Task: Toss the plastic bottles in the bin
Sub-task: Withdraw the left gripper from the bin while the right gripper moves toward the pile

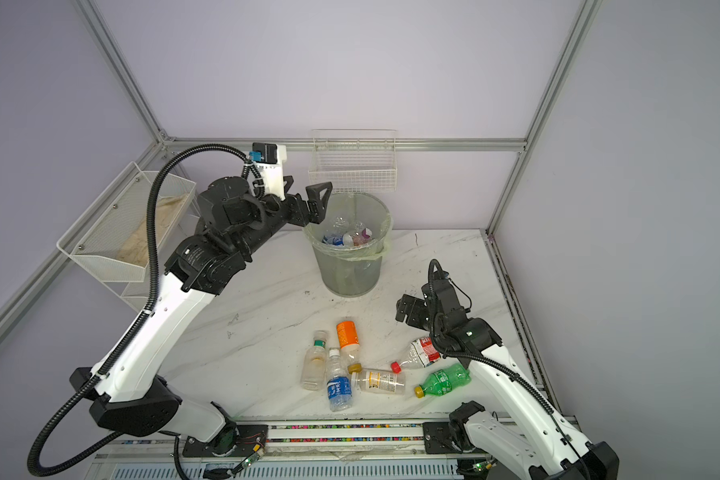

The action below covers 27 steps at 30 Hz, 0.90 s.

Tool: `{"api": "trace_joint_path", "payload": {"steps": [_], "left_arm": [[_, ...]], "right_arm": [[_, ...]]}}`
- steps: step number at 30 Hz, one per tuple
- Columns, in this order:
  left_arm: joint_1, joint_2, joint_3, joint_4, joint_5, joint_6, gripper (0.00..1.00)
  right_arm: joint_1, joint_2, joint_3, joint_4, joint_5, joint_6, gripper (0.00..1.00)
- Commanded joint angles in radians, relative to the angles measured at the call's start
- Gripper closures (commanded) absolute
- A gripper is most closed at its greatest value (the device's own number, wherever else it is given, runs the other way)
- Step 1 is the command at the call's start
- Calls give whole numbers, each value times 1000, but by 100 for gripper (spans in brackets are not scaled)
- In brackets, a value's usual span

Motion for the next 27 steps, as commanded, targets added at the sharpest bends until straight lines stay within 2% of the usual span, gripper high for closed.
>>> {"api": "trace_joint_path", "payload": {"steps": [1, 15, 27], "left_arm": [[-9, -43, -86, 52, 4, -4, 0], [-14, -307, -360, 62, -33, -26, 0], [-14, -511, -622, -1, -121, -95, 0]], "right_arm": [[-2, -8, -8, -4, 2, 13, 3], [-2, 7, 0, 3, -21, 4, 3], [-2, 42, -21, 16, -84, -20, 3]]}}
